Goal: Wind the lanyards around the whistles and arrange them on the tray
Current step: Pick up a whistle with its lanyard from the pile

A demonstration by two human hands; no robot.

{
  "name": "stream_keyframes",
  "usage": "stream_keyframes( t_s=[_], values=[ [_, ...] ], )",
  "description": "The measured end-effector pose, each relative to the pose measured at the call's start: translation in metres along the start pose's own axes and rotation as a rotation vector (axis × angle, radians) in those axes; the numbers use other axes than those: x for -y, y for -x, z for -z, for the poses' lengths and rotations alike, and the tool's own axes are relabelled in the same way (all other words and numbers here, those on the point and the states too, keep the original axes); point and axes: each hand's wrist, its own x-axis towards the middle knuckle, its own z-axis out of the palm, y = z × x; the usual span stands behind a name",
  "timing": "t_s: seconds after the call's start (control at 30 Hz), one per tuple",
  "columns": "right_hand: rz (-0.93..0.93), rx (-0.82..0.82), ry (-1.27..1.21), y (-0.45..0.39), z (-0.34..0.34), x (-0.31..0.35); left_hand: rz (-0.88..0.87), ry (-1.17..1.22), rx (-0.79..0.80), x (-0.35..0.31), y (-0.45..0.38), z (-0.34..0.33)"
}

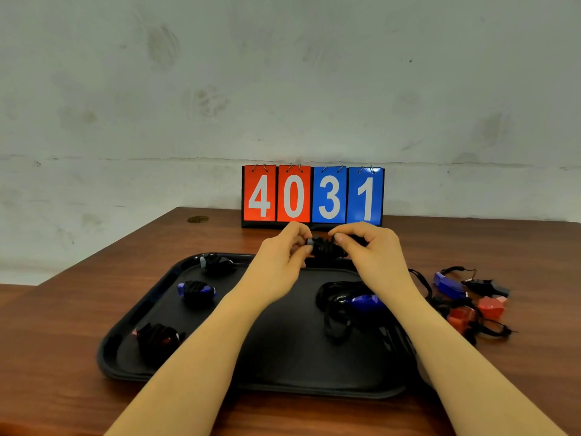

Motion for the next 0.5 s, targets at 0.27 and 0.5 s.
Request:
stream_keyframes(
  t_s=[0.27,0.5],
  values=[
    [-0.253,0.104,-0.290,-0.005,0.010,0.001,0.022,0.088,0.023,-0.002,-0.001,0.002],
    [-0.404,0.144,-0.495,-0.006,0.015,0.003,0.035,0.203,0.075,-0.008,-0.001,0.003]
  ],
)
